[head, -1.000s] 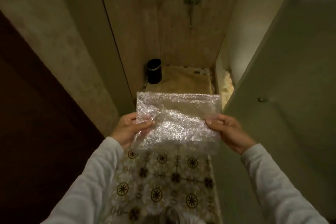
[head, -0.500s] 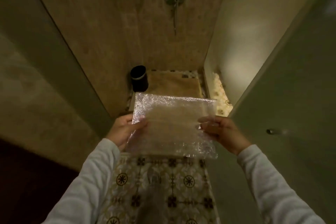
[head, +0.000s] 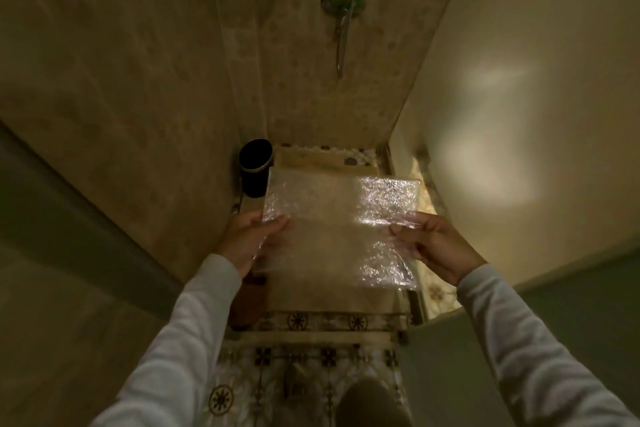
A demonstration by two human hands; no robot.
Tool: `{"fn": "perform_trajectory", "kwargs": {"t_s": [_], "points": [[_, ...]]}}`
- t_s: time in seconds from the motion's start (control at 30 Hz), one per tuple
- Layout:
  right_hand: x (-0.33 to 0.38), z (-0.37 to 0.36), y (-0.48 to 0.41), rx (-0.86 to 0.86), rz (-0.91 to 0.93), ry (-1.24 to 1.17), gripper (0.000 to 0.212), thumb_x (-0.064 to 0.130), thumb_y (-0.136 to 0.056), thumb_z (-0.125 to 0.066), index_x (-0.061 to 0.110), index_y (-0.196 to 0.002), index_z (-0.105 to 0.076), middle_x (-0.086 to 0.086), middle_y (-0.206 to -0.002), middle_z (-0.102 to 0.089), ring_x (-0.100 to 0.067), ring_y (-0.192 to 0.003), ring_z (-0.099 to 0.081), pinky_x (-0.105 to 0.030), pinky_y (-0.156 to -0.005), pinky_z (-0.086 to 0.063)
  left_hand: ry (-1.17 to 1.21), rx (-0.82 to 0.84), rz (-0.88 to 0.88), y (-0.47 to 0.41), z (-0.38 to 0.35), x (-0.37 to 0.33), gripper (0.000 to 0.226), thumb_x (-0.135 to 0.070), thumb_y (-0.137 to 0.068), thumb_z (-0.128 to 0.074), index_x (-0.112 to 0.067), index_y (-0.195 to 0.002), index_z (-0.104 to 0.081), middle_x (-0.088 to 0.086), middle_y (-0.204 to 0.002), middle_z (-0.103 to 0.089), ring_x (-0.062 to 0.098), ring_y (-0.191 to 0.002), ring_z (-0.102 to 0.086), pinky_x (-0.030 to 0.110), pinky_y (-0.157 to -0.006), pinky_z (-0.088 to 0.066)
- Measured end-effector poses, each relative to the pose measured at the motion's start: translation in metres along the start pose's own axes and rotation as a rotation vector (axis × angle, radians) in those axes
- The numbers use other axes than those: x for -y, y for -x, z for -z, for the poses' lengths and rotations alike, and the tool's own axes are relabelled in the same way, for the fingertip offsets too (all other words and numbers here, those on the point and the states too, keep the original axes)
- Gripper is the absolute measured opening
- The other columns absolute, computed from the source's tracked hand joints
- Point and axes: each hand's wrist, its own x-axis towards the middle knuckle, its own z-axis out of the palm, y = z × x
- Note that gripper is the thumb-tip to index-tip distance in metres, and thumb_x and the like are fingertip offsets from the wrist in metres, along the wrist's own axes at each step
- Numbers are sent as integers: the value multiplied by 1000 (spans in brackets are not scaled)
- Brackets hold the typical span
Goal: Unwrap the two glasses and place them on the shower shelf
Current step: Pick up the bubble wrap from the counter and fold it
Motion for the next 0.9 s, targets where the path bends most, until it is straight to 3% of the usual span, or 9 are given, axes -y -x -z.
{"fn": "perform_trajectory", "kwargs": {"t_s": [0.1, 0.17, 0.27, 0.4, 0.47, 0.57, 0.67, 0.77, 0.9], "points": [[9, 0, -32, 0, -19, 5, 52, 35, -63, -94, -1, -97, -76, -29, -112, -73, -42, -106, -63, -36, -82, -42, -7, 2, -6, -32, -1, -18, 19, -13, -85, -74, -7, -103, -73, 12, -93, -78, 25, -79, -74, 39, -77, -60], [17, 1, -49, -30, -15, 6, 66, 34, -59, -95, -7, -104, -68, -31, -114, -71, -35, -95, -70, -34, -78, -50, -28, 13, 6, -52, -2, -27, 20, -14, -85, -74, -7, -104, -73, 13, -96, -78, 26, -83, -75, 43, -82, -58], [28, 7, -78, -10, -1, -14, 77, 26, -61, -86, -7, -124, -57, -24, -106, -76, -20, -81, -78, -24, -69, -61, -28, 27, 19, -82, -8, -42, 20, -14, -86, -72, -8, -105, -72, 11, -96, -78, 23, -81, -75, 38, -75, -62], [44, 23, -126, -9, 4, 7, 63, 28, -64, -87, -1, -113, -61, -28, -110, -74, -18, -78, -74, -31, -69, -44, -8, 58, 24, -124, -23, -66, 26, -19, -75, -76, -10, -99, -73, 5, -92, -79, 18, -83, -75, 31, -67, -60], [56, 36, -160, 10, -24, 20, 53, 30, -63, -94, 3, -99, -66, -35, -112, -68, -28, -93, -65, -34, -77, -37, 2, 38, -6, -154, -33, -79, 16, -6, -83, -71, -7, -99, -71, 2, -84, -78, 14, -77, -74, 26, -61, -60], [78, 54, -210, 39, -3, 26, 27, 20, -66, -92, 13, -86, -74, -31, -116, -70, -30, -100, -66, -32, -77, -49, 4, 49, -39, -200, -51, -100, 24, -1, -84, -69, -3, -108, -70, 7, -93, -77, 15, -81, -75, 28, -72, -62], [107, 77, -263, 50, 21, -38, 10, 7, -78, -77, 8, -83, -69, -17, -93, -78, -21, -80, -74, -22, -62, -58, 24, 47, -38, -259, -75, -119, 39, -10, -73, -75, -5, -112, -70, 15, -103, -76, 23, -90, -74, 33, -78, -62], [137, 111, -325, 35, 16, -50, 18, -2, -79, -75, 12, -76, -63, -5, -71, -66, -16, -63, -57, -19, -49, -48, -30, 25, -6, -323, -112, -145, 30, -13, -77, -76, -10, -107, -71, 15, -100, -76, 24, -81, -76, 30, -63, -61], [181, 157, -396, 99, 19, -24, 24, 16, -62, -91, 20, -82, -78, -11, -83, -64, -19, -69, -52, -20, -54, -43, 31, 37, 31, -394, -158, -178, 25, -3, -83, -68, -3, -107, -67, 21, -102, -74, 20, -65, -75, 29, -55, -59]]}}
